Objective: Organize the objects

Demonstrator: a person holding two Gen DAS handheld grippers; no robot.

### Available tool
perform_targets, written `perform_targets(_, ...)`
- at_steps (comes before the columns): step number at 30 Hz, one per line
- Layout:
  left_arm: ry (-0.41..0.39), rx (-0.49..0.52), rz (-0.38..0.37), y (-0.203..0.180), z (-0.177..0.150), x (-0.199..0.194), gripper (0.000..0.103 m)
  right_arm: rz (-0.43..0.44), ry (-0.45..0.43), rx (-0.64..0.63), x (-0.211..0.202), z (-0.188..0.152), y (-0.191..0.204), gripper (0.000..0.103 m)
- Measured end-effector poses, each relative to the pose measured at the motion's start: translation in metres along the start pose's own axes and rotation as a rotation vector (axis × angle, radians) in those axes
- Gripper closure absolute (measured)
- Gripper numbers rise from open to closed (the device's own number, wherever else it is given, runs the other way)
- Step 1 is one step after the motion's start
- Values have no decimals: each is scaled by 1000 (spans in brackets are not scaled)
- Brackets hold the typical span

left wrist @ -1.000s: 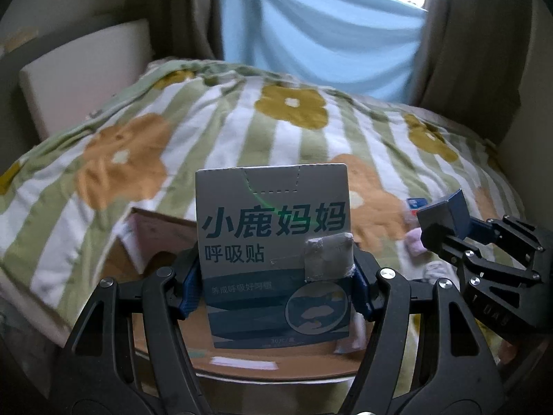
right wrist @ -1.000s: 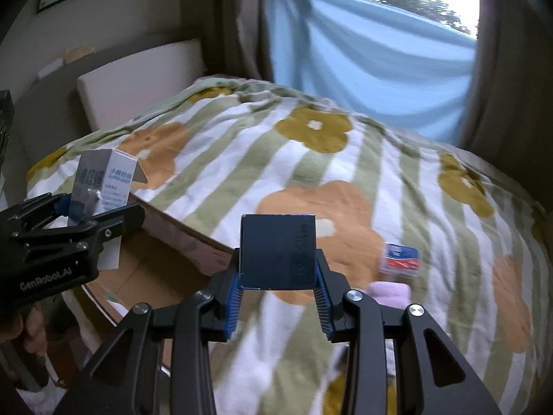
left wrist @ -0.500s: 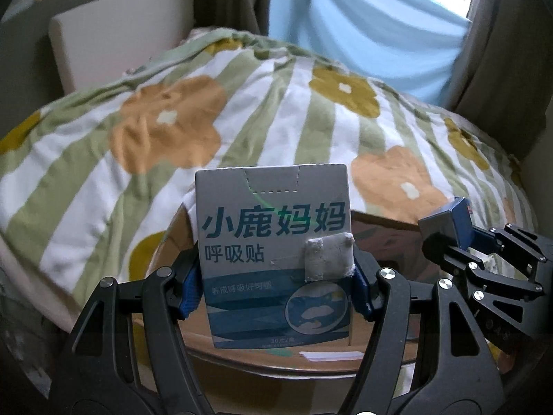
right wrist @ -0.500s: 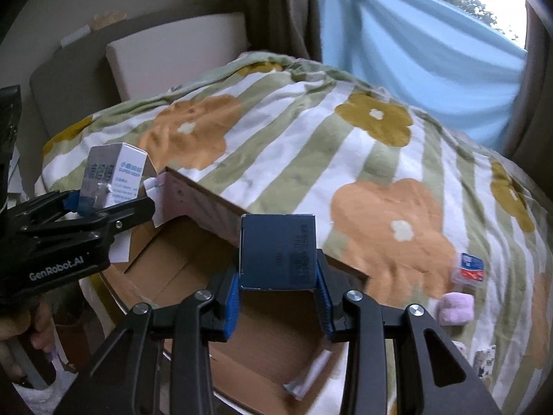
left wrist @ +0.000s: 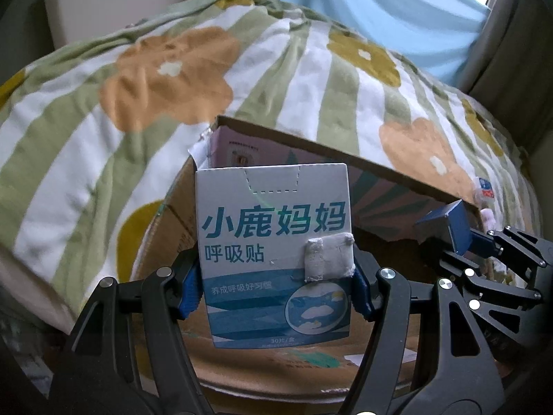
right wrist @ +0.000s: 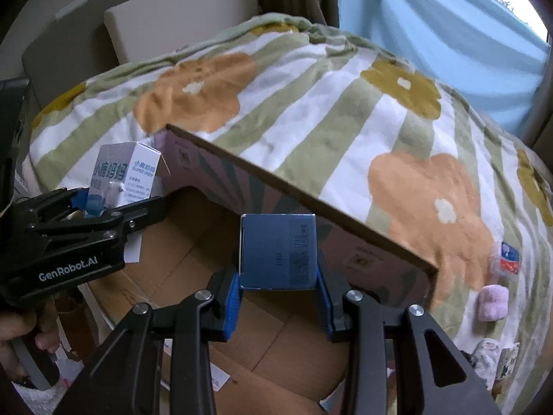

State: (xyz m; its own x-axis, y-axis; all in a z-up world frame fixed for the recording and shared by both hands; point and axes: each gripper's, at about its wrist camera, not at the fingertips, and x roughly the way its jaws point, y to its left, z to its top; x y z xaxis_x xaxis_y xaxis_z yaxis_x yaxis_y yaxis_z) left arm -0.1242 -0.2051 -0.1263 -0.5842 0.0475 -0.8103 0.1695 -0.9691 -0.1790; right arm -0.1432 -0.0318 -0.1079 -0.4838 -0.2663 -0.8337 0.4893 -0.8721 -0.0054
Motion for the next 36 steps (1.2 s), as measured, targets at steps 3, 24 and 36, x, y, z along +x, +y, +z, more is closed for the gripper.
perform_targets(3, 19, -2, -10, 1, -2, 7, 39, 3, 21, 7, 9, -3, -1, 69)
perform_targets(24, 96, 47, 1, -9, -4, 31, 38, 32, 102, 40, 35, -13, -7, 69)
perform_targets(36, 82, 68, -20, -17, 5, 15, 0, 33, 97, 68, 25, -13, -20, 19)
